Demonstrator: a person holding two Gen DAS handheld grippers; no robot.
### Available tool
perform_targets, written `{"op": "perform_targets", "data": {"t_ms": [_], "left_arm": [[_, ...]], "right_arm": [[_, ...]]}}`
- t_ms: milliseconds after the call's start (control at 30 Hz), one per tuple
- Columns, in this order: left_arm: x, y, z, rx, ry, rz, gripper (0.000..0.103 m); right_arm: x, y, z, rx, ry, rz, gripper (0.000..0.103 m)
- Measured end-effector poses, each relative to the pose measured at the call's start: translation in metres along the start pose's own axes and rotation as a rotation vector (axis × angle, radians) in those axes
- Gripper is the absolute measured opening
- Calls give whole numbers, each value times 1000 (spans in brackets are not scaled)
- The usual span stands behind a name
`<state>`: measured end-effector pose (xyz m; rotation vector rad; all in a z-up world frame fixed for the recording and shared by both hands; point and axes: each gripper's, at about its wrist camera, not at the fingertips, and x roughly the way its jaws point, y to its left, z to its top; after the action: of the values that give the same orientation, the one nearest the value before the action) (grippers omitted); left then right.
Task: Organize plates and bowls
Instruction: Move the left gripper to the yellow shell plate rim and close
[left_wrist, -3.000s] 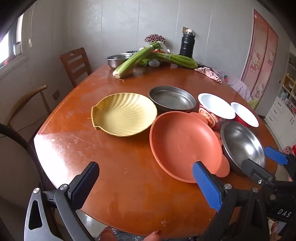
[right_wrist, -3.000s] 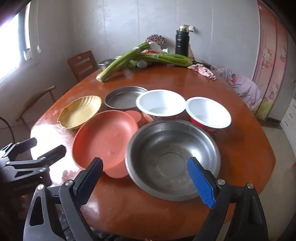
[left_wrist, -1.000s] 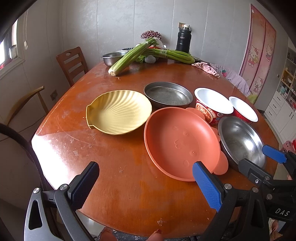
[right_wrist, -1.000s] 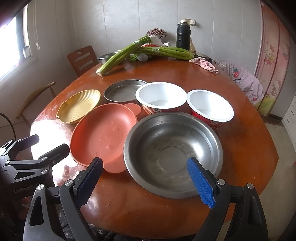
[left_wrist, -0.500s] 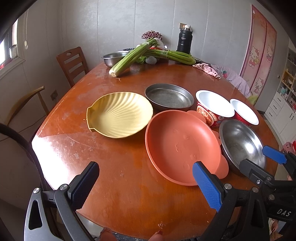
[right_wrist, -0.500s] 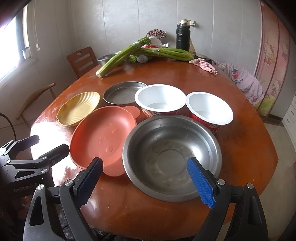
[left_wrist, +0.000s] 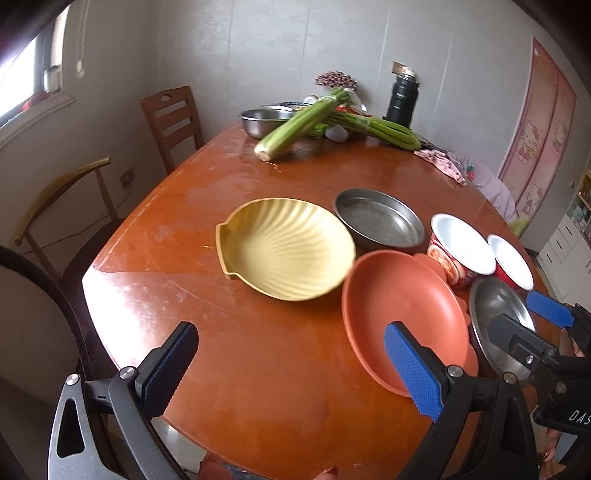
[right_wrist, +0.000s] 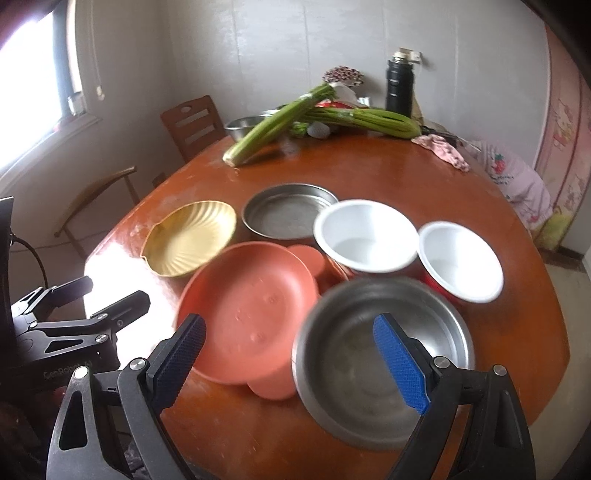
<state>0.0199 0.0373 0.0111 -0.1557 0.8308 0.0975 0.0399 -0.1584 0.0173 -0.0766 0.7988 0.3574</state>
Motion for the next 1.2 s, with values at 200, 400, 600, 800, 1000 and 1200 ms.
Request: {"op": "perform_targets", "data": {"t_ms": [200,400,600,800,1000,1200], "left_arm": [[3,28,12,-49,-10,20,101],[7,62,31,-101,-23,50,101],[24,86,50,-124,1,40,101],[54,104,56,-153,64,11,101],[83,104,60,-142,127,7,100],[101,107,68,-158,152,-11,99]], "right_arm": [[10,20,24,-52,-9,11,93],[31,44,43,-98,14,20,93],[64,68,63,-127,74,60,93],[107,78,75,-136,149,18,93],[135,79,76,-138,195,-8,93],[154,74,78,-123,217,-38,88]]}}
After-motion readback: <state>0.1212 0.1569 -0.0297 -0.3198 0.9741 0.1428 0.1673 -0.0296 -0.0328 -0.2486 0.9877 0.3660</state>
